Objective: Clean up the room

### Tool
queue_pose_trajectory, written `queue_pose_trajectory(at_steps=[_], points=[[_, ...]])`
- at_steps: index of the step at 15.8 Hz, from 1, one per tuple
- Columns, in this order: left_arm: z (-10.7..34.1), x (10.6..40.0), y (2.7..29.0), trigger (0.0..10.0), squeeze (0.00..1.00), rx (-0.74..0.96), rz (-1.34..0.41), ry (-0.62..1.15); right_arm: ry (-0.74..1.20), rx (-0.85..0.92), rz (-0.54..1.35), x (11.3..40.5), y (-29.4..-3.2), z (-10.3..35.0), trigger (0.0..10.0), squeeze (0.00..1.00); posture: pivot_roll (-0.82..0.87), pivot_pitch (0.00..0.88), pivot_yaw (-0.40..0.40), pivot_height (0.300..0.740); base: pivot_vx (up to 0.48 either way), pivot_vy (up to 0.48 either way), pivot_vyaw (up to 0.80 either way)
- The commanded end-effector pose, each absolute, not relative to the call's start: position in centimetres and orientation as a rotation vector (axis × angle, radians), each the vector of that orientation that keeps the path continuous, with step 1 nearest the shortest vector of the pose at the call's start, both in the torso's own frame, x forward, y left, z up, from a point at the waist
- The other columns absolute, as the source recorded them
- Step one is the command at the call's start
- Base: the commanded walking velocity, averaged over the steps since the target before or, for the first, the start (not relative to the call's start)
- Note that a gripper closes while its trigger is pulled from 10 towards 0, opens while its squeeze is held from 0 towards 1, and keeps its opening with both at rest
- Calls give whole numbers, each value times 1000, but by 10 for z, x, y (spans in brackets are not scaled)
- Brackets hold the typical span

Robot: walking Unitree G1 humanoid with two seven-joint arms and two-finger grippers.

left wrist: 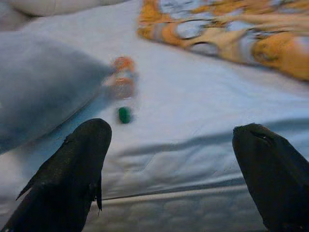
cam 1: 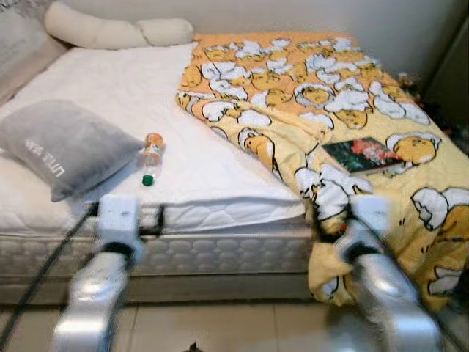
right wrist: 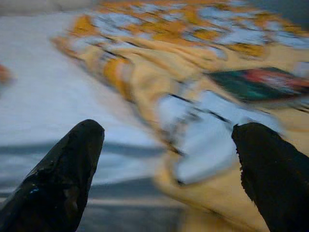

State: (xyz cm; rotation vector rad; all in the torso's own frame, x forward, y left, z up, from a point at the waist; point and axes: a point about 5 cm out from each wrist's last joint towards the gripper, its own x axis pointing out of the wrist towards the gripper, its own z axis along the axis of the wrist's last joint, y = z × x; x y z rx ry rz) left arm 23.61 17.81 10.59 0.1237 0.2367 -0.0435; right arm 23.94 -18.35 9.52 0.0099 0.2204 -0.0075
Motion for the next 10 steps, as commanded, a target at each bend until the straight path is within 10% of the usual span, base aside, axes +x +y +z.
queue_pose_trajectory(at_steps=[1,10], points=[[106,235,184,10000,0,140,-11,238,210,5,-16,241,-185,96,10000,0,-26,0,25,740,0,255,0],[109,243,198,10000,0,168,39,214,246,97,25,254,-172,90,10000,0,-11,0,27,740,0,248,0]])
